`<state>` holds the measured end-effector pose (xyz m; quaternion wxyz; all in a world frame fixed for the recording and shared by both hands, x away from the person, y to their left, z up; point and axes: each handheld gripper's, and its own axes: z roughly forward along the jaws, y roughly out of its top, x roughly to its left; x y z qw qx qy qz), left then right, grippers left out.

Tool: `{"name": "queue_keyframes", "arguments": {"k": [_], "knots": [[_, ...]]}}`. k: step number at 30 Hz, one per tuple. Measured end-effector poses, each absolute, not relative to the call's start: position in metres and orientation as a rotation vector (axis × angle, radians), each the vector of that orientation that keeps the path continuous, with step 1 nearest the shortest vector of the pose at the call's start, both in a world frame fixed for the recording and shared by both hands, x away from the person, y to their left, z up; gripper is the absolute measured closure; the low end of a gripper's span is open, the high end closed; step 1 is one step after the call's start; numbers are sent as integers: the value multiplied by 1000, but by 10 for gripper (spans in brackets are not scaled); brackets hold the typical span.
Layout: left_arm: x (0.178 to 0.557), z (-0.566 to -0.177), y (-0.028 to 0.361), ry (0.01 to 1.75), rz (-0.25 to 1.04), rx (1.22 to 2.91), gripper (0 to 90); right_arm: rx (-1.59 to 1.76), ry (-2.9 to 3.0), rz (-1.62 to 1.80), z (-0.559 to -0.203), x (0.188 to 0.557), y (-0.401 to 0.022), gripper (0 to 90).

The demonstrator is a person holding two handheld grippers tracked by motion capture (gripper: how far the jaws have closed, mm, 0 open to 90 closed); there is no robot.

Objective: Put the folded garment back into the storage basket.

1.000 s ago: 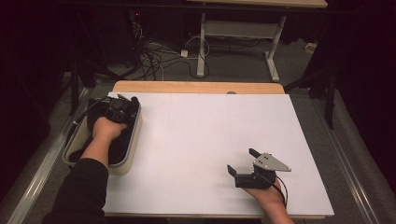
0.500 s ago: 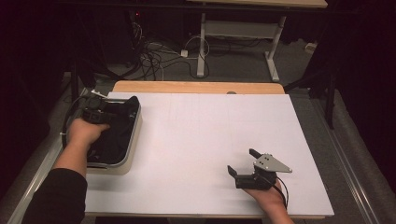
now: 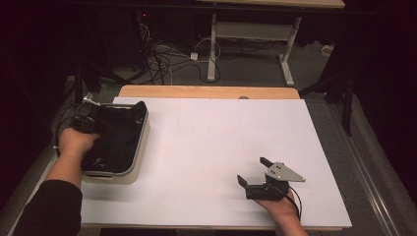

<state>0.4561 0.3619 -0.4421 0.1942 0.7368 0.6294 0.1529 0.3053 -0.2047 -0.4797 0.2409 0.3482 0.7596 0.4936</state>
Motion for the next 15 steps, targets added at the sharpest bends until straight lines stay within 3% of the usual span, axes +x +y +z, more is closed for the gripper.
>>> {"name": "queue_keyframes", "arguments": {"k": [15], "knots": [[499,-475,342,1868,520,2179,876,939,2095,1368,-480,304,-199,0]]}}
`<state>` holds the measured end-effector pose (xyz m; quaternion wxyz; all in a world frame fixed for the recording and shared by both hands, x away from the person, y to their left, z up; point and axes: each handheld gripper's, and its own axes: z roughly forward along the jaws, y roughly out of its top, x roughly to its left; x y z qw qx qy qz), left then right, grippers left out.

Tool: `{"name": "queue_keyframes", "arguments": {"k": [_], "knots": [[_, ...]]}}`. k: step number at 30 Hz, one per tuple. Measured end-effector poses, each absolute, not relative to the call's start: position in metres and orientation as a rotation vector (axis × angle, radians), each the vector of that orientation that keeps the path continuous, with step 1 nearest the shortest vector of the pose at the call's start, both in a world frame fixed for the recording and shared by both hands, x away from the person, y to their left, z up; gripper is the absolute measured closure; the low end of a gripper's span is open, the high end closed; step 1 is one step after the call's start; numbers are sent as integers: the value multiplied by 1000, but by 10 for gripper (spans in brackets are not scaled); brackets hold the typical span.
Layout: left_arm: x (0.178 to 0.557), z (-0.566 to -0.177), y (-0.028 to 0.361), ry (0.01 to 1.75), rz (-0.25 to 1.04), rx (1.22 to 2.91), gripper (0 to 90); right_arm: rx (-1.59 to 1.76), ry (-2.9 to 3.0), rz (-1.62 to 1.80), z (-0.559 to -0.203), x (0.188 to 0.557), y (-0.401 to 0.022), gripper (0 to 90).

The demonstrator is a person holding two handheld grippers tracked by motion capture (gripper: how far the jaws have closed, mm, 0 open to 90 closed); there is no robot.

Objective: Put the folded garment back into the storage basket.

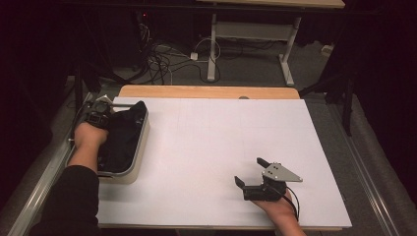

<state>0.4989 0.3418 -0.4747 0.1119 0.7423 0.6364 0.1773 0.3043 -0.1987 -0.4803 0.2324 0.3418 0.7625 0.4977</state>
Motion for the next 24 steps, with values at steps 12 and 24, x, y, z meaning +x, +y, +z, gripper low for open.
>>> {"name": "queue_keyframes", "arguments": {"k": [12,24], "knots": [[471,-453,352,1809,386,2077,874,938,2085,1359,-479,305,-203,0],[428,-431,351,1790,261,2112,792,950,2058,1328,-477,302,-228,0]]}}
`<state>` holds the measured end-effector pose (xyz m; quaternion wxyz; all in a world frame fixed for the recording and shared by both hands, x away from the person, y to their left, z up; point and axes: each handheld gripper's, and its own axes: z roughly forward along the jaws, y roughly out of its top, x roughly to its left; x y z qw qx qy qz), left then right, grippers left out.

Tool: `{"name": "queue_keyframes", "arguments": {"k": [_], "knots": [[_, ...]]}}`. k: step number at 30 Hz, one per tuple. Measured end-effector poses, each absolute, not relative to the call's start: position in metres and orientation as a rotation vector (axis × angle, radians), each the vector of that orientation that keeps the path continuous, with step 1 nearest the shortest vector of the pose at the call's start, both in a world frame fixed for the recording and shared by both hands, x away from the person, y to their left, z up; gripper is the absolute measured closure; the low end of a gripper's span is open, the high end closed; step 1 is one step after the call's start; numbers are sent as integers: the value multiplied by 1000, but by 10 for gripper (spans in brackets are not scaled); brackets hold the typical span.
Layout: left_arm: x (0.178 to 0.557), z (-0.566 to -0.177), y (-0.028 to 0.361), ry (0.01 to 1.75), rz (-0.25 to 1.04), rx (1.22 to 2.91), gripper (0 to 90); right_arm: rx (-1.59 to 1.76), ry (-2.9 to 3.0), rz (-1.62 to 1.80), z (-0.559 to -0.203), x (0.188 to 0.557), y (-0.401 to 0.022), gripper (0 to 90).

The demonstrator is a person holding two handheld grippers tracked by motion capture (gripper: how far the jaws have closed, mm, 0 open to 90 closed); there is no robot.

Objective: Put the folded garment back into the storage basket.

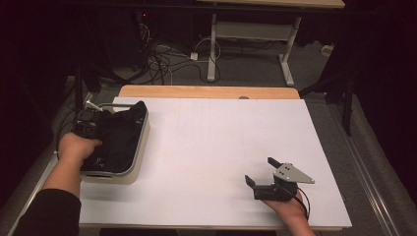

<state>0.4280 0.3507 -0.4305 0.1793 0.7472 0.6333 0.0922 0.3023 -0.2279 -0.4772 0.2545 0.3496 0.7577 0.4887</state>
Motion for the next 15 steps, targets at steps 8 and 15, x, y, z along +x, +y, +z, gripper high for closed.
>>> {"name": "queue_keyframes", "arguments": {"k": [8,15], "knots": [[413,-429,346,1791,188,2146,641,954,2034,1332,-475,294,-245,0],[410,-427,341,1792,125,2195,463,960,2017,1341,-474,290,-254,0]]}}
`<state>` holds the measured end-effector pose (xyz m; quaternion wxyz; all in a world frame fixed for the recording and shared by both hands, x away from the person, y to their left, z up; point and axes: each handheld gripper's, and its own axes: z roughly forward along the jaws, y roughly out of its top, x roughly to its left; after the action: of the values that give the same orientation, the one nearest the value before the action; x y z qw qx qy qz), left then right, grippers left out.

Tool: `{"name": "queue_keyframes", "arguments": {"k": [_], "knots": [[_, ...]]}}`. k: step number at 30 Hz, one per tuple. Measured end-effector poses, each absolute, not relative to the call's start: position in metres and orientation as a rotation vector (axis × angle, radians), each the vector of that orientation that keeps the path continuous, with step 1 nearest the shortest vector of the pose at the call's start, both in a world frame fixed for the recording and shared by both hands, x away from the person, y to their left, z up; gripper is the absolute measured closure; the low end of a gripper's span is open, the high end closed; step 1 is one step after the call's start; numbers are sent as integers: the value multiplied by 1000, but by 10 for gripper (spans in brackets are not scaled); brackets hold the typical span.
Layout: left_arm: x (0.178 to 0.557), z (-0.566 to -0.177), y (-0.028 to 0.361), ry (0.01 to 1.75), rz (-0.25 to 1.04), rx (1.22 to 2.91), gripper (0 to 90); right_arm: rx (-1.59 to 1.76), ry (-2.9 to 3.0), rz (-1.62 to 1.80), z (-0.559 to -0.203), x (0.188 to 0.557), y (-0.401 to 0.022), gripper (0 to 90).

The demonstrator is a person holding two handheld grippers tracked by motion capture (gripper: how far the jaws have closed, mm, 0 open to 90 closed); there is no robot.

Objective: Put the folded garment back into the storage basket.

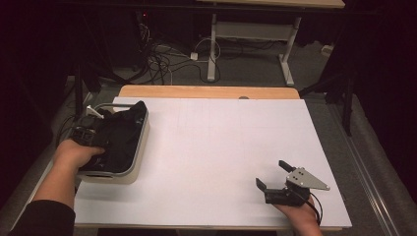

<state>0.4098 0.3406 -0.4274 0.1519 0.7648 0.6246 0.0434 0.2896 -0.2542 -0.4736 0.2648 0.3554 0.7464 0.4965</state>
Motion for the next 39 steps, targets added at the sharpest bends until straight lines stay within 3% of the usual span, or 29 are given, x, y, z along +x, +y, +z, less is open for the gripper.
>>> {"name": "queue_keyframes", "arguments": {"k": [12,28,39], "knots": [[398,-423,338,1818,51,2191,224,970,2015,1354,-474,286,-256,0],[411,-432,328,1829,-86,2296,0,927,2045,1356,-474,284,-246,0],[413,-437,323,1866,-150,2337,0,925,2056,1361,-476,283,-244,0]]}}
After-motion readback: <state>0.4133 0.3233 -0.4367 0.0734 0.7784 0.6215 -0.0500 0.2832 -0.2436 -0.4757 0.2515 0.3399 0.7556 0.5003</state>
